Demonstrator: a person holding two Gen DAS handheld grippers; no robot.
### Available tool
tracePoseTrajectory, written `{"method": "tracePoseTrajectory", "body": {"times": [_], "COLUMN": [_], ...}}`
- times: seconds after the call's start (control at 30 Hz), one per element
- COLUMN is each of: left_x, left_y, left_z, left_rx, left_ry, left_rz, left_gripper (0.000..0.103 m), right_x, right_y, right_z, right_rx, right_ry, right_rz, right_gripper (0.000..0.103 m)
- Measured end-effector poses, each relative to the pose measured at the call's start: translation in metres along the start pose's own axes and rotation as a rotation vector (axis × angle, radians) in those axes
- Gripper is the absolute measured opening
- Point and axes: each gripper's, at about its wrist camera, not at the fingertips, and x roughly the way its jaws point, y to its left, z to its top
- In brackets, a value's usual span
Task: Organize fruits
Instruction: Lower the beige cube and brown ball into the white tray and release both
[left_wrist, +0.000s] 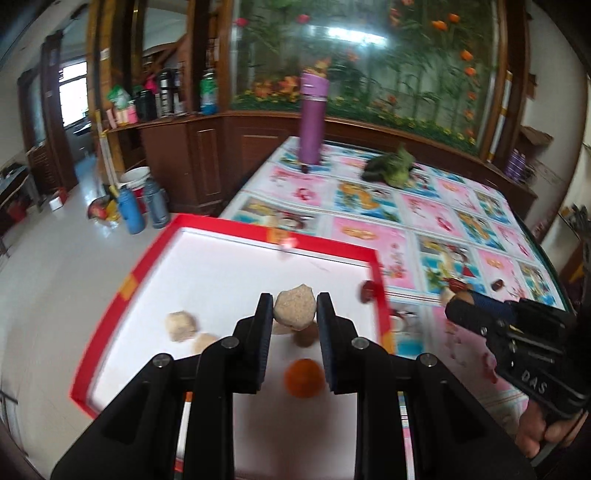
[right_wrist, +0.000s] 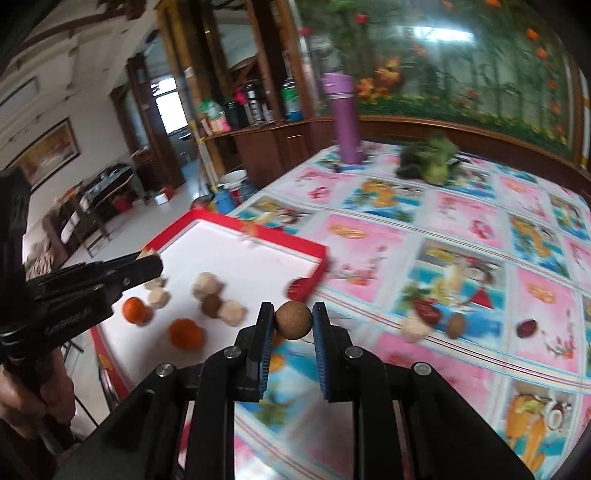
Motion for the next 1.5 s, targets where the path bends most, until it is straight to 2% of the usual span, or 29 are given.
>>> {"method": "tracePoseTrajectory", "body": {"times": [0.1, 0.33, 0.57, 0.93, 1.0, 1.07, 1.13, 1.23, 1.37, 1.5], "left_x": [0.000, 0.010, 0.023, 0.034, 0.035, 0.033, 0.031, 0.027, 0.021, 0.014], "left_y": [0.020, 0.036, 0.038, 0.039, 0.041, 0.041, 0.040, 0.039, 0.035, 0.028], "left_z": [-0.002, -0.012, -0.022, -0.027, -0.027, -0.028, -0.027, -0.026, -0.023, -0.020], "left_rx": [-0.029, -0.027, 0.003, 0.007, 0.002, 0.001, 0.004, 0.005, 0.002, 0.013], "left_ry": [-0.006, 0.008, 0.041, 0.078, 0.086, 0.081, 0.071, 0.063, 0.045, 0.027], "left_rz": [0.034, 0.092, 0.132, 0.186, 0.199, 0.214, 0.227, 0.235, 0.249, 0.260], "left_gripper": [0.026, 0.026, 0.026, 0.027, 0.034, 0.052, 0.058, 0.063, 0.078, 0.083], "right_x": [0.014, 0.049, 0.075, 0.078, 0.079, 0.078, 0.074, 0.065, 0.053, 0.038], "right_y": [0.022, 0.064, 0.068, 0.069, 0.067, 0.065, 0.063, 0.058, 0.049, 0.035], "right_z": [0.007, 0.010, 0.004, 0.001, 0.000, -0.001, -0.001, 0.001, 0.004, 0.007], "right_rx": [-0.023, -0.075, -0.057, -0.062, -0.052, -0.038, -0.034, -0.023, -0.008, 0.025], "right_ry": [0.015, 0.067, 0.123, 0.145, 0.161, 0.155, 0.142, 0.113, 0.079, 0.045], "right_rz": [0.041, 0.090, 0.079, 0.071, 0.080, 0.084, 0.085, 0.084, 0.071, 0.062], "right_gripper": [0.019, 0.019, 0.019, 0.023, 0.033, 0.037, 0.037, 0.037, 0.038, 0.040]}}
